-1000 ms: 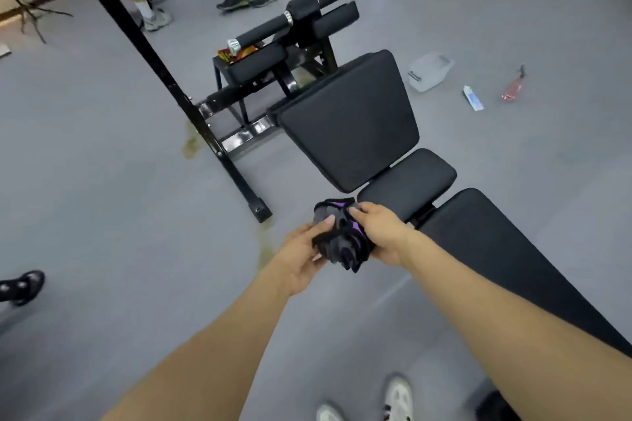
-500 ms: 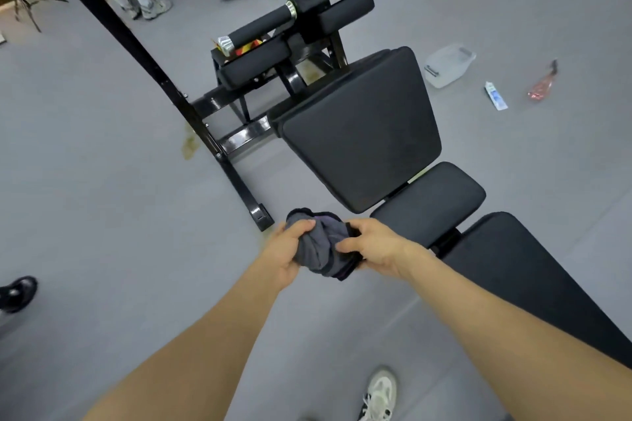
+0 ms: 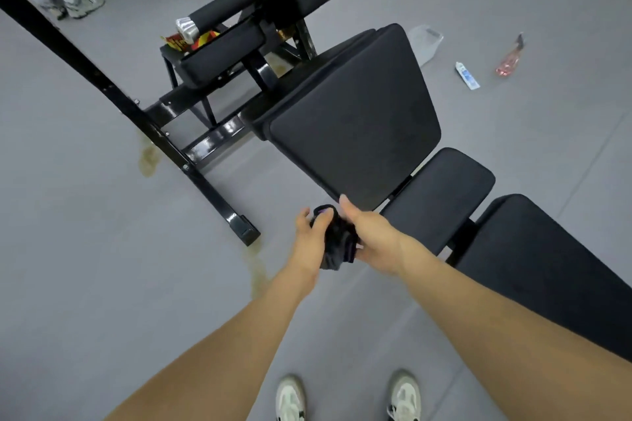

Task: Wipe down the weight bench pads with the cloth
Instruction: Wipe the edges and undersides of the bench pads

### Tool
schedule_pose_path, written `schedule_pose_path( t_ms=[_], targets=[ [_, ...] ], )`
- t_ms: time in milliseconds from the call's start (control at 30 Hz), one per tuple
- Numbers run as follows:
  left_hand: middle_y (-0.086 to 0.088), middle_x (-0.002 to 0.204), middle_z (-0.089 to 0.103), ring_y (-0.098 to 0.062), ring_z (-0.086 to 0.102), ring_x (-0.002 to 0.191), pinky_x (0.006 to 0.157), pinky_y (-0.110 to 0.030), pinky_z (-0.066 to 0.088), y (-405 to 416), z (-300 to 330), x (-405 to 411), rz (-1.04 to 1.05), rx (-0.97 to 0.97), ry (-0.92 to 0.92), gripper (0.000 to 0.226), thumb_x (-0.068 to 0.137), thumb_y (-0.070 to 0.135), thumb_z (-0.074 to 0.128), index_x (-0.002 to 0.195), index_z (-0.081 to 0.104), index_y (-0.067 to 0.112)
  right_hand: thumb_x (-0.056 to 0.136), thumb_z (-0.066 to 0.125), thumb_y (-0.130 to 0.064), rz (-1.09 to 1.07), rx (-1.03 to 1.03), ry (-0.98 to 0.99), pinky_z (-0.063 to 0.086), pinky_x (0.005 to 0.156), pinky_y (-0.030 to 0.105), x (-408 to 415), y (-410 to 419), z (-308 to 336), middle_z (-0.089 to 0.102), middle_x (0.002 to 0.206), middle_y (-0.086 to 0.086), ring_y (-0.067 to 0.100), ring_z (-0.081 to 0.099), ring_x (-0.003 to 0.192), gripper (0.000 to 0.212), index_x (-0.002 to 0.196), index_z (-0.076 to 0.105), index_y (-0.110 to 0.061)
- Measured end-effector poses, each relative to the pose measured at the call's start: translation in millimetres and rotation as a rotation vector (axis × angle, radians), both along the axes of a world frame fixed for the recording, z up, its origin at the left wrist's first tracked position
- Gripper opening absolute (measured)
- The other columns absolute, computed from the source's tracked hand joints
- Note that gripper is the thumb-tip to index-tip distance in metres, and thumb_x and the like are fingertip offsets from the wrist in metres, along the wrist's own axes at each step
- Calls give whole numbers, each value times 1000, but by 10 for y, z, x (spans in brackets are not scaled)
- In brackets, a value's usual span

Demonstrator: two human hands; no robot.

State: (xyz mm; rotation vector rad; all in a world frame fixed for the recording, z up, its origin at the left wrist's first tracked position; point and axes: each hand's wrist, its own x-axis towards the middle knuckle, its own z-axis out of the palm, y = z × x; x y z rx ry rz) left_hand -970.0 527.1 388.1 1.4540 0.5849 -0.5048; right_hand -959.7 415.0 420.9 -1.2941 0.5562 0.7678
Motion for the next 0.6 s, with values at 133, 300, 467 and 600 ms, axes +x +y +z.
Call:
schedule_pose_path(
  t_ms=[133,300,467,600],
  targets=[
    [-9,123,59,-26,63,102,72,-37,52,262,-178,164,-128,-84,27,94,62,56,74,138,32,23,88,21,-72,-15,85,51,44,97,28,118,195,-227,68,114,-1,10,58,108,81,115,67,-12],
    [4,120,55,-14,62,92,65,-31,52,421,-476,361,-158,30,-58,73,73,30,78,131,34,32,80,8,-80,22,137,49,42,94,25,322,272,-511,66,120,-3,10,54,115,96,113,68,-13],
    [-2,105,58,-20,62,72,42,-24,48,407,-761,487,-114,53,-140,38,87,12,62,118,45,27,88,14,-72,82,91,-25,45,95,31,459,139,-834,67,116,-5,10,57,112,82,114,68,-16],
    [-10,109,61,-37,64,88,48,-34,54,309,-1218,549,-18,105,-215,29,89,10,57,113,51,26,100,37,-39,130,-216,-247,46,90,33,539,62,-1246,67,106,-2,18,60,105,38,103,67,-15]
  ],
)
